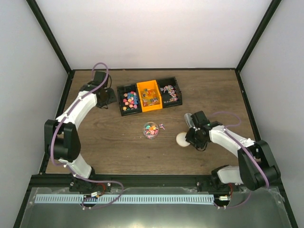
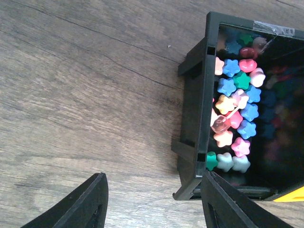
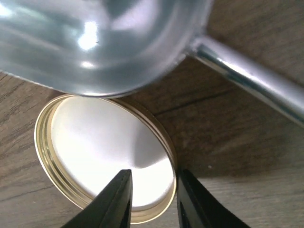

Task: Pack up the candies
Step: Pick up the bottle lid at the center of the board.

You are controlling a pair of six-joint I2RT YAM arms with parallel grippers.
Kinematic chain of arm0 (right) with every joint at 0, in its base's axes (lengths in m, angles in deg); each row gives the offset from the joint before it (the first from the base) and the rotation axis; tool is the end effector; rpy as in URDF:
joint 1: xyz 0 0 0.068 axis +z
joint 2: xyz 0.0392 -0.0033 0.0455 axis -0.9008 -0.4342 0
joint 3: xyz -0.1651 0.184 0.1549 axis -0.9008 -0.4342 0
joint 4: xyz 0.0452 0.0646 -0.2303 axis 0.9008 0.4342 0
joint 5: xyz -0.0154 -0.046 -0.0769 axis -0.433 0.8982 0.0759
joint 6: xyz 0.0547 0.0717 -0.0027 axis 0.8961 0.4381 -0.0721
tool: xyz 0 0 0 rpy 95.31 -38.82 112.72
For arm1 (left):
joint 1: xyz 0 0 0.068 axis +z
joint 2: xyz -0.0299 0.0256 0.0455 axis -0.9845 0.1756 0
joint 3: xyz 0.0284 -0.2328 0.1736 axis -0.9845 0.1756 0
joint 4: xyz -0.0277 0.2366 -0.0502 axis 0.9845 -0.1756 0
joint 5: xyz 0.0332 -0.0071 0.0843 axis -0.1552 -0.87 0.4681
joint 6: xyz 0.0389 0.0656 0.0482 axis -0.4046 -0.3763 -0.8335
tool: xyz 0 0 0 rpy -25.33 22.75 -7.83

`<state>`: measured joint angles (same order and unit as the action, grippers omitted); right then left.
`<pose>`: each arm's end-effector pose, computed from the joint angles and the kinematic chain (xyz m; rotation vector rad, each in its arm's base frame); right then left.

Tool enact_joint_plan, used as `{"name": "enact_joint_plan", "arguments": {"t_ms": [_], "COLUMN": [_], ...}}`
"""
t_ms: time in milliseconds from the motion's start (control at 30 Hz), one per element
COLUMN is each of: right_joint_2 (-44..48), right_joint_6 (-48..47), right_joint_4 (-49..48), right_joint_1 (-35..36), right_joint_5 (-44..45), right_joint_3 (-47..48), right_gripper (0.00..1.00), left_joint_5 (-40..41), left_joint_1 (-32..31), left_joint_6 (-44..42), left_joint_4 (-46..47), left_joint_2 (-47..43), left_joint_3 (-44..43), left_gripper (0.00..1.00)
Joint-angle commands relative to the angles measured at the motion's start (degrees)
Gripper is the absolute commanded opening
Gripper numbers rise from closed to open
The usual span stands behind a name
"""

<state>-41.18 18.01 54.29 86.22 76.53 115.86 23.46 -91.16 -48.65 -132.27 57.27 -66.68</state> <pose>0.1784 0.0860 0.1408 0.7551 2.8872 0.4482 0.3476 -0.0635 0.2490 -0.4305 2.5996 -0.1492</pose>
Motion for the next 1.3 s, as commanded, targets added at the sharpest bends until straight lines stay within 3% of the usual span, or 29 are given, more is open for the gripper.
{"name": "enact_joint_plan", "arguments": {"t_ms": [0, 300, 567, 700, 733, 933, 1267], "right_joint_2": [-1.7, -4.0, -4.9, -5.0, -5.3, -5.9, 0.0], "right_joint_6": [0.2, -1.0, -1.0, -0.8, -0.9, -0.8, -1.8], "right_joint_4": [0.7, 1.4, 0.6, -0.9, -1.2, -0.3, 2.3], "right_joint_1": [0.7, 0.7, 0.6, 0.6, 0.7, 0.6, 0.7], "right_joint_5": [3.4, 3.8, 3.4, 2.6, 2.4, 2.7, 2.2], "right_joint_3": [3.4, 3.8, 3.8, 3.2, 3.3, 3.6, 4.4], "right_gripper": [0.25, 0.05, 0.01, 0.19, 0.19, 0.06, 0.03], "left_joint_5": [0.6, -0.1, -0.5, -0.7, -0.7, -0.3, -4.8], "left_joint_1": [0.2, 0.2, 0.2, 0.2, 0.2, 0.3, 0.3], "left_joint_6": [0.8, 0.7, 0.3, 0.2, 0.2, 0.0, -1.5], "left_joint_4": [0.9, 1.4, 1.2, 1.1, 1.1, 0.8, 1.7], "left_joint_2": [-0.2, -0.1, 0.1, 0.1, 0.1, -0.4, -0.5], "left_joint_3": [1.3, 2.3, 2.0, 2.0, 2.1, 2.5, 2.4], "left_gripper": [0.55, 0.55, 0.55, 0.55, 0.55, 0.55, 0.55]}}
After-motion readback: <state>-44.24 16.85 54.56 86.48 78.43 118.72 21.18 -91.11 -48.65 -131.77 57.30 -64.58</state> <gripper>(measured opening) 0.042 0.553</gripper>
